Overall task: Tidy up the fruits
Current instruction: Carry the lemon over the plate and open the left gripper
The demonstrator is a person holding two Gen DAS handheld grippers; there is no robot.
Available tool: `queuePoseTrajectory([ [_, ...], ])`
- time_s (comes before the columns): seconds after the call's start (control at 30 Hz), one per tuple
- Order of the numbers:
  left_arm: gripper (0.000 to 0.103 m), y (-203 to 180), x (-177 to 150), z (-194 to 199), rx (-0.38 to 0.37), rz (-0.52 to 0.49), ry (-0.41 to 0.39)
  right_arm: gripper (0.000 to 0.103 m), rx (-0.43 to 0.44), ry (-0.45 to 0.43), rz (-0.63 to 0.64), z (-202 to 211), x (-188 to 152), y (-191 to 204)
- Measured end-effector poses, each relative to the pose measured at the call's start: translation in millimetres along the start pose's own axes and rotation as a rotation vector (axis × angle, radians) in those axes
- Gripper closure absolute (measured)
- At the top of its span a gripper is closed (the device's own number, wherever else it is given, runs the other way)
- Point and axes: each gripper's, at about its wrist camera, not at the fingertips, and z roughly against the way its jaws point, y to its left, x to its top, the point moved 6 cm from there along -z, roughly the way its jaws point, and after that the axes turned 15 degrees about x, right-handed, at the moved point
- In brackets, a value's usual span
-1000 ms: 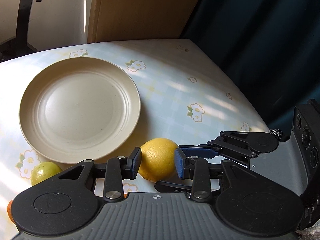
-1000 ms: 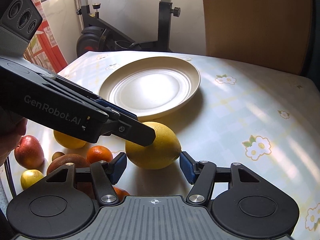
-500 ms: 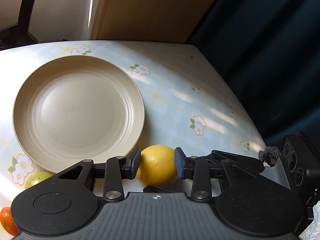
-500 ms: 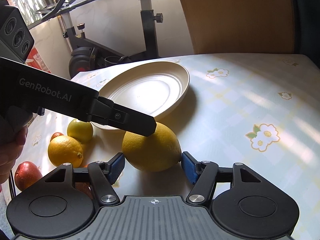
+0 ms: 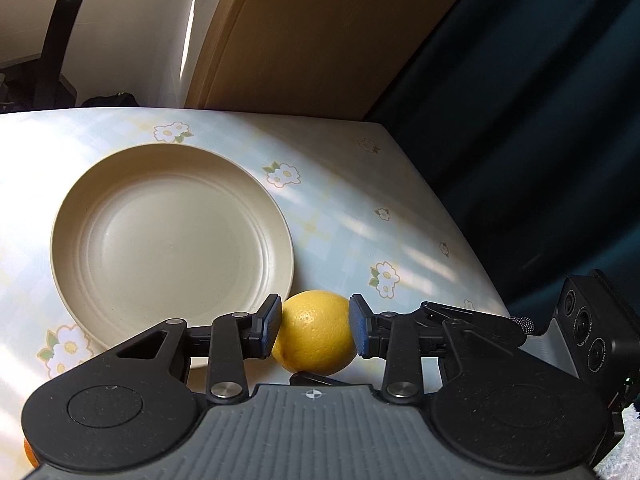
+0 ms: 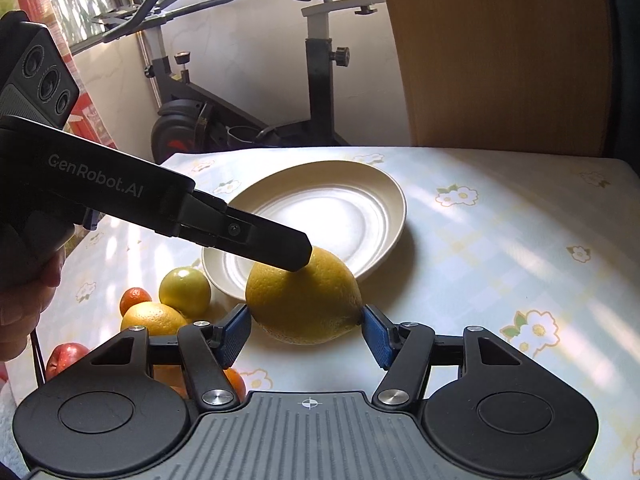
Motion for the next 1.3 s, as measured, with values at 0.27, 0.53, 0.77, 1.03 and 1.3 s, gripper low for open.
queuePoseTrajectory([
  [0.27, 0.065, 46, 22, 14, 0.075, 0.087, -0.051, 0.046, 0.066, 0.056, 0.099, -50, 42, 18],
  [0.53, 0.065, 94, 25, 6, 0.145, 0.188, -0.048, 0.046, 0.083, 0.135, 0.137, -109, 54, 31],
  [0.77, 0.065, 126, 24, -5, 0.155, 0.265, -0.038, 0.046, 0.071, 0.155, 0.133, -135, 58, 34],
  [1.03, 0.065, 140, 22, -8, 0.150, 0.314, -0.051, 0.044, 0.041, 0.160, 0.144, -147, 61, 35],
  [1.3, 0.062, 143, 25, -14, 0.198, 0.305, -0.076, 0.045, 0.024, 0.138, 0.178, -131, 68, 36],
])
